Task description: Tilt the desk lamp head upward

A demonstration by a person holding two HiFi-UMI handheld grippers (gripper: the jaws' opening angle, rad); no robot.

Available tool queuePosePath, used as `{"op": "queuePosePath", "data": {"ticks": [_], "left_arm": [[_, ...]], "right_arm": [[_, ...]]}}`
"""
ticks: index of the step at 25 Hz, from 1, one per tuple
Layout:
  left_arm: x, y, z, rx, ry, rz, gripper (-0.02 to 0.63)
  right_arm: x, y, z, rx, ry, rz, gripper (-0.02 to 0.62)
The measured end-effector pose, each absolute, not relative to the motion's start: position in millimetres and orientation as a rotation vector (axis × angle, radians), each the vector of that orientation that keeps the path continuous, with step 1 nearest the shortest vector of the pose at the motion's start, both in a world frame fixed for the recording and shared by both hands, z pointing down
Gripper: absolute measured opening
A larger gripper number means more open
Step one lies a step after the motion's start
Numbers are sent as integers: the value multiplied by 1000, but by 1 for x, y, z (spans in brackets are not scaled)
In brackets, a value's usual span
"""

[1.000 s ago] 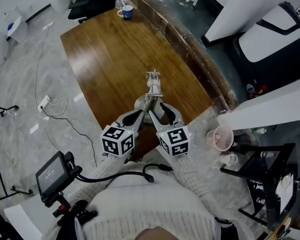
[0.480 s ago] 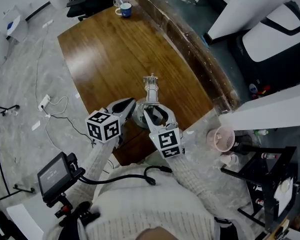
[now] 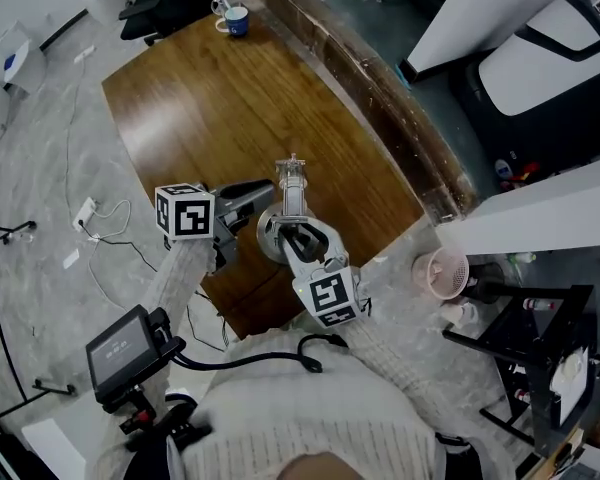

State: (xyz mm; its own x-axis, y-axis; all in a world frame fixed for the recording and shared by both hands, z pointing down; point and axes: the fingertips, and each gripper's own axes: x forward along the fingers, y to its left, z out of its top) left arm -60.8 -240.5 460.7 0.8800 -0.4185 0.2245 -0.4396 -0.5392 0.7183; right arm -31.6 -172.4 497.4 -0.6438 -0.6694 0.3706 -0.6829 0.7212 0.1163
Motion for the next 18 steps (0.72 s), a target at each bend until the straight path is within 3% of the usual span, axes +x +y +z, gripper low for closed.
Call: {"op": "queuePosePath", "data": {"ticks": [11, 18], "left_arm": [[-43, -249, 449, 1922, -256, -193, 201], [-23, -261, 455, 1772, -133, -245, 216]], "right_arm": [[-30, -172, 498, 1002, -2532, -15, 141], [-31, -173, 497, 998, -2524, -37, 144]]}}
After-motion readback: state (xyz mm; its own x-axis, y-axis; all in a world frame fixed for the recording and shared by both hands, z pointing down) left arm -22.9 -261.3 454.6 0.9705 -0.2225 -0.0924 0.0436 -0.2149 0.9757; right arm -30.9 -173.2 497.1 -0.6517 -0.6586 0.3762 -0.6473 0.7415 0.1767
